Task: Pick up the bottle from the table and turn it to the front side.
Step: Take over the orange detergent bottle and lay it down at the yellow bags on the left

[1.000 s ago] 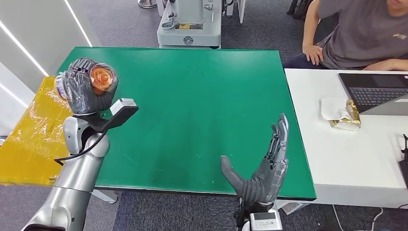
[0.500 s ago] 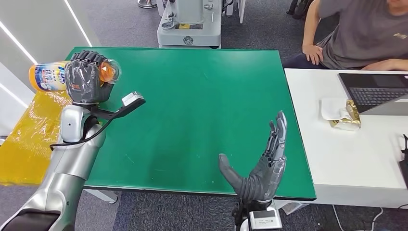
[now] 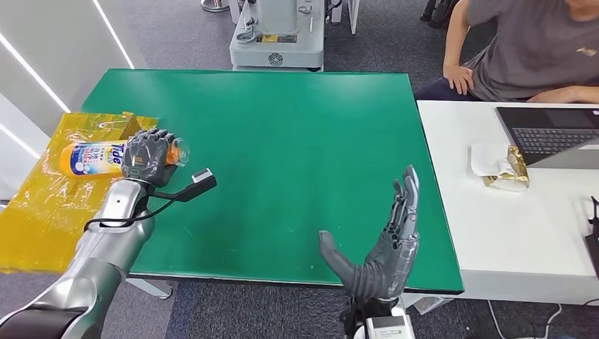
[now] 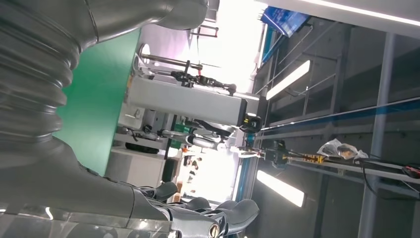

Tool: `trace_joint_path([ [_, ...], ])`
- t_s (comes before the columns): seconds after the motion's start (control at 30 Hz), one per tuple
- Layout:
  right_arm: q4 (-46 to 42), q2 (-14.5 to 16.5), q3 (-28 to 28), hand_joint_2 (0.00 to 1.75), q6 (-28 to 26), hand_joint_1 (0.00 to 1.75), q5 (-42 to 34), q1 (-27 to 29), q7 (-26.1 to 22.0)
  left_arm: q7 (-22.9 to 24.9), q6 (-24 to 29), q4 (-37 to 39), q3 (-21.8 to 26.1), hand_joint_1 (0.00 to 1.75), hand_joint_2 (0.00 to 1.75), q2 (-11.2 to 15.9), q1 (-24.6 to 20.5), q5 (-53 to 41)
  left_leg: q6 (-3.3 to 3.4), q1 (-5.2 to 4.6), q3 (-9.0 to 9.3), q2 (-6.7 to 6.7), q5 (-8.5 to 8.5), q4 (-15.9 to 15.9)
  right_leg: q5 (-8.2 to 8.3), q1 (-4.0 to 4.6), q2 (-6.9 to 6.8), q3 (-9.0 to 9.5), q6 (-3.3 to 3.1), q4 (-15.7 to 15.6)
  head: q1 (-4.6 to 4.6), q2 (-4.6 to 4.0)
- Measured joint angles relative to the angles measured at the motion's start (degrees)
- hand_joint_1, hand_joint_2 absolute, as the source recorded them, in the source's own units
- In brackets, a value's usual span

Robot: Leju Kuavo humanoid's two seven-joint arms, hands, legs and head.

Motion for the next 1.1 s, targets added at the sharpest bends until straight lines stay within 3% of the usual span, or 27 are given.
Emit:
trace_joint_path([
  [0.43, -0.6, -0.7, 0.7, 1.75, 0.0, 0.00, -0.6, 0.8, 0.0, -1.5, -6.1, 5.8, -1.9, 1.75, 1.75, 4.3, 0.5, -6.4, 0.00, 0.00, 0.00, 0.03, 0.00, 0.0, 0.00, 0.00, 0.04, -0.03, 0.00, 0.0, 0.00, 0.00],
  [0.83, -0.7, -0.7, 0.7, 1.75, 0.0, 0.00, -0.7, 0.8, 0.0, -2.1, -6.2, 6.7, -4.6, 1.75, 1.75, 4.6, 0.9, -7.6, 0.00, 0.00, -0.01, 0.02, 0.00, 0.0, 0.00, 0.00, 0.04, -0.04, 0.00, 0.0, 0.00, 0.00],
  [1.1, -0.6, -0.7, 0.9, 1.75, 0.0, 0.00, -0.9, 0.7, 0.0, -1.7, -2.5, 7.1, -8.0, 1.75, 1.75, 4.5, 0.8, -7.6, 0.00, 0.00, -0.01, 0.03, 0.00, 0.0, 0.00, 0.00, 0.04, -0.03, 0.00, 0.0, 0.00, 0.00],
])
